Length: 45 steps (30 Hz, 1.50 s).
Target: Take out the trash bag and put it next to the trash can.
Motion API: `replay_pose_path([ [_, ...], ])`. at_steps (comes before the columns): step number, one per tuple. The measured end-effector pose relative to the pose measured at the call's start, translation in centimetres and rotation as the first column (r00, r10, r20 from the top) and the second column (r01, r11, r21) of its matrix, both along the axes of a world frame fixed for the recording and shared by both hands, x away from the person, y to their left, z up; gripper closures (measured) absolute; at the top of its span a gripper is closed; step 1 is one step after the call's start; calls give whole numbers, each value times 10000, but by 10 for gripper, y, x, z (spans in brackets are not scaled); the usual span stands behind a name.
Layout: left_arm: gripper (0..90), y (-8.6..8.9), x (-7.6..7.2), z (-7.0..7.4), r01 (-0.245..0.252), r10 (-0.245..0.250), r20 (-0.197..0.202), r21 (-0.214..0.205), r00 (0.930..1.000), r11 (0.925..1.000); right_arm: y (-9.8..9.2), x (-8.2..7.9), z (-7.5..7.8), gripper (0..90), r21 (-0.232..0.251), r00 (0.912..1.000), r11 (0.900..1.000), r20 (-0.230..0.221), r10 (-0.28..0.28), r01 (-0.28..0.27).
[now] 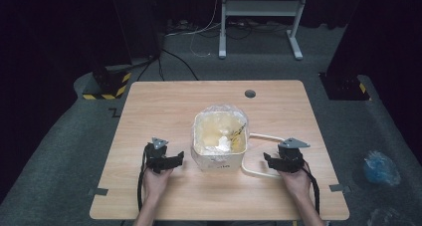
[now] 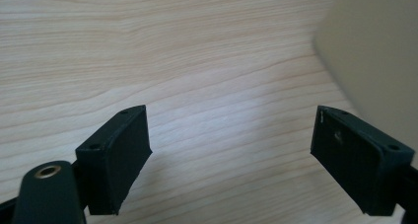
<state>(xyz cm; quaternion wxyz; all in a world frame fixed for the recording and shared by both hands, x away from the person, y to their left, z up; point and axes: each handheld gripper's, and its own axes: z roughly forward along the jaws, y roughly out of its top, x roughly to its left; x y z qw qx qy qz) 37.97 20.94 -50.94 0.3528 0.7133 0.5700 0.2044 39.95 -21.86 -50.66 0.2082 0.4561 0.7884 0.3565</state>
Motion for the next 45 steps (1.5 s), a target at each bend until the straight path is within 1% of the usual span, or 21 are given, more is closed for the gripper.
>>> replay_pose_path([
  [6,148,-7,3,10,334,-336,-37,-383,9994,9987,7,2,11,316,204,9999,9997,88,143,-145],
  [10,147,-10,4,18,483,-476,121,-675,9988,9966,12,3,18,316,321,9996,9992,183,234,-239],
  [11,147,-11,4,20,501,-493,140,-690,9987,9964,14,3,20,317,373,9996,9990,163,236,-242],
  [12,149,-11,4,22,522,-504,241,-821,9984,9953,15,3,21,317,387,9995,9989,180,259,-266],
  [13,151,-11,4,23,547,-528,213,-986,9984,9936,17,4,23,317,396,9994,9988,190,275,-282],
  [14,148,-11,5,24,591,-580,137,-1017,9982,9931,18,4,24,318,404,9994,9987,186,292,-299],
  [16,148,-12,6,27,660,-653,102,-1074,9978,9920,19,5,25,318,422,9993,9985,200,329,-338],
  [21,148,-16,7,34,813,-797,189,-1143,9966,9901,23,6,27,318,454,9990,9981,214,399,-409],
  [23,149,-16,7,36,850,-821,266,-1364,9963,9870,23,6,28,317,466,9990,9980,184,416,-424],
  [27,148,-16,6,37,949,-922,249,-1531,9954,9836,25,6,29,319,478,9987,9977,215,463,-472],
  [28,146,-16,5,37,936,-904,271,-1651,9955,9818,25,6,30,319,478,9987,9977,190,471,-479],
  [30,145,-15,4,40,940,-888,374,-1741,9953,9802,26,7,31,319,448,9985,9977,224,501,-511],
  [31,145,-15,4,40,933,-885,342,-1827,9955,9787,26,7,31,319,474,9986,9976,208,492,-502],
  [32,145,-15,4,42,967,-930,290,-1766,9952,9795,27,7,31,319,478,9986,9976,203,491,-501],
  [34,144,-15,5,45,1068,-1028,321,-1693,9942,9798,28,7,31,319,439,9985,9977,196,502,-510],
  [37,144,-17,6,50,1132,-1087,354,-1765,9934,9778,28,7,31,320,465,9985,9976,187,512,-520],
  [38,144,-17,6,51,1143,-1095,376,-1719,9933,9785,28,7,31,321,475,9985,9975,201,510,-519],
  [41,145,-16,6,53,1107,-1055,373,-1905,9937,9754,29,8,33,321,496,9986,9975,167,498,-506],
  [43,144,-15,5,54,1011,-945,440,-1862,9946,9773,30,8,34,322,500,9982,9972,219,550,-560],
  [44,144,-15,4,55,983,-907,469,-2000,9948,9748,31,8,35,323,532,9984,9971,197,536,-546],
  [45,144,-15,3,57,1014,-920,552,-2033,9942,9738,32,8,36,324,519,9982,9971,217,553,-564],
])
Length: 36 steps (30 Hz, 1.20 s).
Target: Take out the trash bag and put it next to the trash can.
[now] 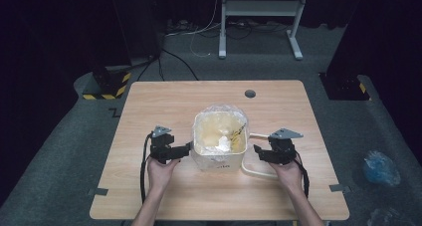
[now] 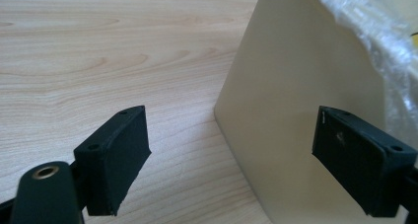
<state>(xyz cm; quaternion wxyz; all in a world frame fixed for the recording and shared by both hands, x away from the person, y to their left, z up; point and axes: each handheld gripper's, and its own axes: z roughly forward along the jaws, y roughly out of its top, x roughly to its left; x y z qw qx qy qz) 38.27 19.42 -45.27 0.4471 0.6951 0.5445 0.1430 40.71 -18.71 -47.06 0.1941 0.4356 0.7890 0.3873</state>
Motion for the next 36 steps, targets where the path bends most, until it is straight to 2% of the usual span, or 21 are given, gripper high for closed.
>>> replay_pose_path([
  [6,144,-4,0,14,52,-55,242,116,9997,9999,5,0,4,325,82,10000,10000,36,50,-51],
  [8,145,-4,1,16,31,-32,149,106,9999,9999,6,0,5,326,82,10000,10000,27,51,-52],
  [19,144,-4,1,30,23,-32,272,338,9996,9994,7,0,19,328,234,9998,9997,211,55,-60],
  [22,144,-5,2,33,-16,7,323,290,9995,9996,7,0,22,329,306,9998,9995,181,15,-20],
  [27,139,-7,4,40,-19,14,141,358,9999,9994,6,1,25,329,350,9999,9994,157,-8,2],
  [29,141,-6,5,42,56,-62,93,544,9999,9985,6,2,27,329,351,9998,9994,201,-2,-5],
  [34,140,-8,5,46,156,-160,107,432,9998,9989,7,3,31,330,368,9997,9993,233,-10,2],
  [36,141,-8,6,47,254,-261,131,528,9996,9983,8,3,32,330,372,9998,9993,218,-5,-3],
])
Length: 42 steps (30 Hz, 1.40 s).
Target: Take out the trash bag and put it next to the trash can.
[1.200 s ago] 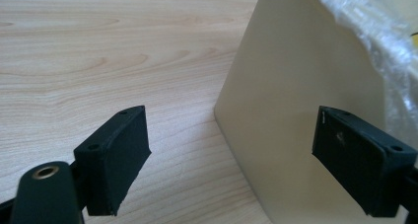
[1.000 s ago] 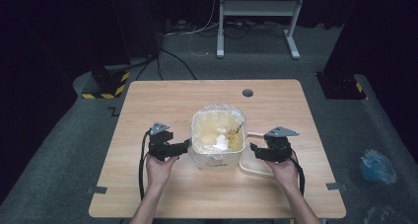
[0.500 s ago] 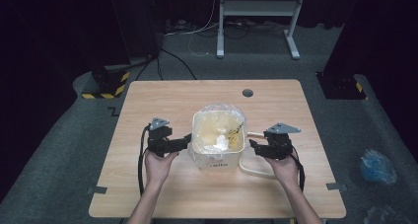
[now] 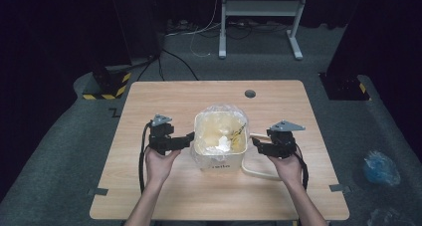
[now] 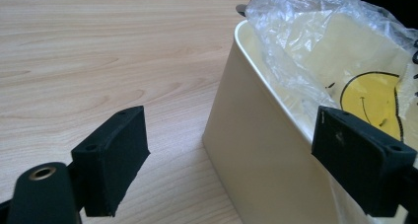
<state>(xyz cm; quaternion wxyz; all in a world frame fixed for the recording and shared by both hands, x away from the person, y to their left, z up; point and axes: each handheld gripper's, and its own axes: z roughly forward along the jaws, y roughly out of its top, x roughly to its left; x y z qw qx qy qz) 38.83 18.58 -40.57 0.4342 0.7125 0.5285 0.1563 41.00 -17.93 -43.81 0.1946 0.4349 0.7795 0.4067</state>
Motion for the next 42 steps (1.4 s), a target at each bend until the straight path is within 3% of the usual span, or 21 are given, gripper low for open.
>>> replay_pose_path([
  [24,148,-34,14,8,885,-883,-79,368,9961,9954,8,4,18,330,-115,9998,9999,145,104,-103],
  [30,150,-43,16,13,1296,-1294,-85,348,9916,9910,11,4,22,330,-75,9997,9998,158,164,-163],
  [42,146,-50,17,18,1583,-1584,36,159,9874,9873,12,5,27,330,-83,9997,9998,191,173,-172],
])
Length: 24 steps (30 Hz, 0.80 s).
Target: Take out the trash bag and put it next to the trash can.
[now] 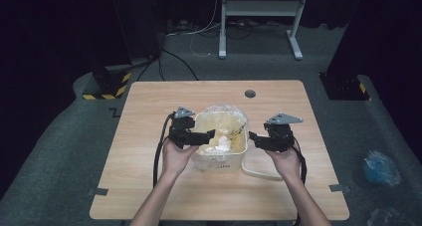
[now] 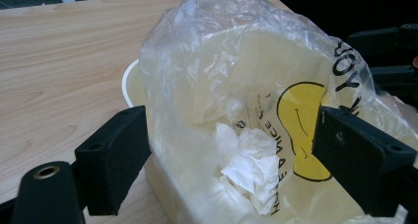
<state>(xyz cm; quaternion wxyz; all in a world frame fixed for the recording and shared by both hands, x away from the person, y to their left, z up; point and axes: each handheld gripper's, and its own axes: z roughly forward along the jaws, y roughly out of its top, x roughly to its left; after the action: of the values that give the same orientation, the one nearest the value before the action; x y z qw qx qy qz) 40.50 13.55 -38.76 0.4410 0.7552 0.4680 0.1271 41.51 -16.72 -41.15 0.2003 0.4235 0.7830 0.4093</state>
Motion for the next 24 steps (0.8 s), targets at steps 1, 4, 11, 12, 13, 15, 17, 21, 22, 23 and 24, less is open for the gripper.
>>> replay_pose_path([
  [1,148,0,0,1,53,-53,30,-29,10000,10000,0,0,1,331,-10,10000,10000,49,19,-19],
  [4,149,-3,-2,5,154,-153,90,-98,9998,9998,2,0,4,331,-15,10000,10000,75,22,-22],
  [11,146,-11,3,5,339,-336,-198,129,9992,9993,4,1,8,330,-50,9999,10000,131,66,-65],
  [12,145,-13,4,5,355,-352,-304,109,9989,9993,5,1,9,330,-45,9999,10000,106,62,-61],
  [13,142,-14,5,5,398,-394,-326,141,9987,9991,5,1,9,330,-66,9999,9999,122,78,-77],
  [15,141,-17,6,4,469,-463,-433,135,9980,9988,6,1,10,330,-85,9998,9999,175,125,-124],
  [17,137,-20,7,3,557,-549,-495,145,9973,9983,8,1,12,330,-85,9997,9998,191,154,-152],
  [21,127,-25,7,4,655,-650,-524,86,9965,9978,12,3,14,328,-163,9997,9997,147,203,-200],
  [22,126,-25,7,4,673,-667,-518,90,9964,9977,12,3,14,327,-179,9997,9997,122,194,-192],
  [23,124,-27,7,4,686,-680,-557,78,9961,9976,12,4,14,327,-208,9996,9995,142,229,-226],
  [24,123,-28,7,5,704,-697,-560,110,9960,9975,13,4,14,327,-195,9998,9996,84,200,-198],
])
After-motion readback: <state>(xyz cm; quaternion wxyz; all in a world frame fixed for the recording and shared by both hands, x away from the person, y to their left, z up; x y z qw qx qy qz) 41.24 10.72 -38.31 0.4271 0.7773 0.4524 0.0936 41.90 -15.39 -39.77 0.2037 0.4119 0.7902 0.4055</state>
